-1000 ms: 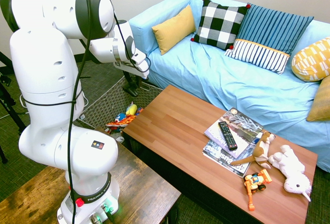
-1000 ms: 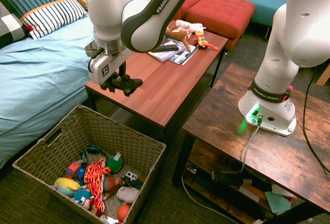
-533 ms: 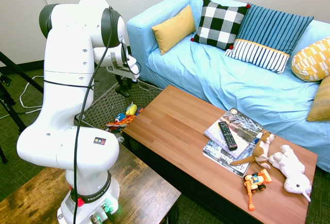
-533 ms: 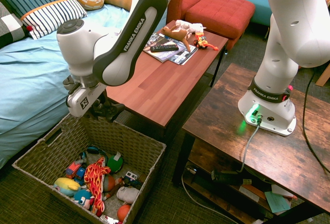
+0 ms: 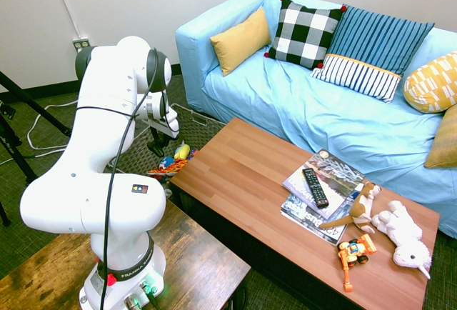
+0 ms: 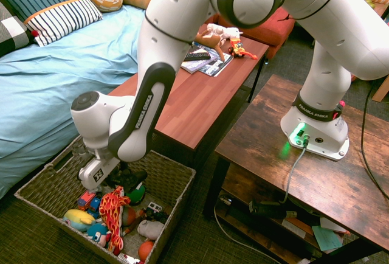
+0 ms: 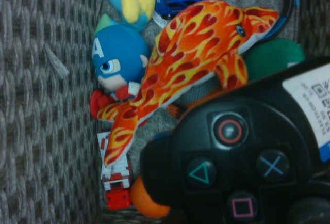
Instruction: Put the gamepad in the basket
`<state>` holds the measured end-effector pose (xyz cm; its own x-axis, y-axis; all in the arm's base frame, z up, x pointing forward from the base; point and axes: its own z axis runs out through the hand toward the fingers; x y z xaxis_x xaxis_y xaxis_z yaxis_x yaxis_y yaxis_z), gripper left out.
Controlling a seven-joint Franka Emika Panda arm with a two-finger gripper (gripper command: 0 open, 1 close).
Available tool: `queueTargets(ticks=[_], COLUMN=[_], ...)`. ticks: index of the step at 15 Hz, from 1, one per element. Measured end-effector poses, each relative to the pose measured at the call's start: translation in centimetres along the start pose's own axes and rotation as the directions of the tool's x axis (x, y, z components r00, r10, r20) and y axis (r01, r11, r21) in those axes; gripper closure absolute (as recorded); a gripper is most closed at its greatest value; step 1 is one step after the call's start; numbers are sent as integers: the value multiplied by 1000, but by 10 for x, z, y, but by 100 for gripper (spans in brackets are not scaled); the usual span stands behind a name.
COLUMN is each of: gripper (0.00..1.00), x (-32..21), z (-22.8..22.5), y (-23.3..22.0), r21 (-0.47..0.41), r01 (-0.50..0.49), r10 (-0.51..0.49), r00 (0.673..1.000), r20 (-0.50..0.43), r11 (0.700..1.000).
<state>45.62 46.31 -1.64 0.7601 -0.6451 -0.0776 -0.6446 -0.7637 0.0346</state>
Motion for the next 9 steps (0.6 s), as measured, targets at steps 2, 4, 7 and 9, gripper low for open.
queueTargets(ticks=[2,4,7,9], gripper=[100,0,0,0], x=[3,10,11,9], z=[34,55,69,75], y=[-6,-9,-10,-9], r21=[-4,-19,-25,-28], r01=[-30,-53,-61,-59], r10=[30,53,62,60], r00=[999,998,997,997], r20=[20,31,39,40], r11=[1000,998,998,998])
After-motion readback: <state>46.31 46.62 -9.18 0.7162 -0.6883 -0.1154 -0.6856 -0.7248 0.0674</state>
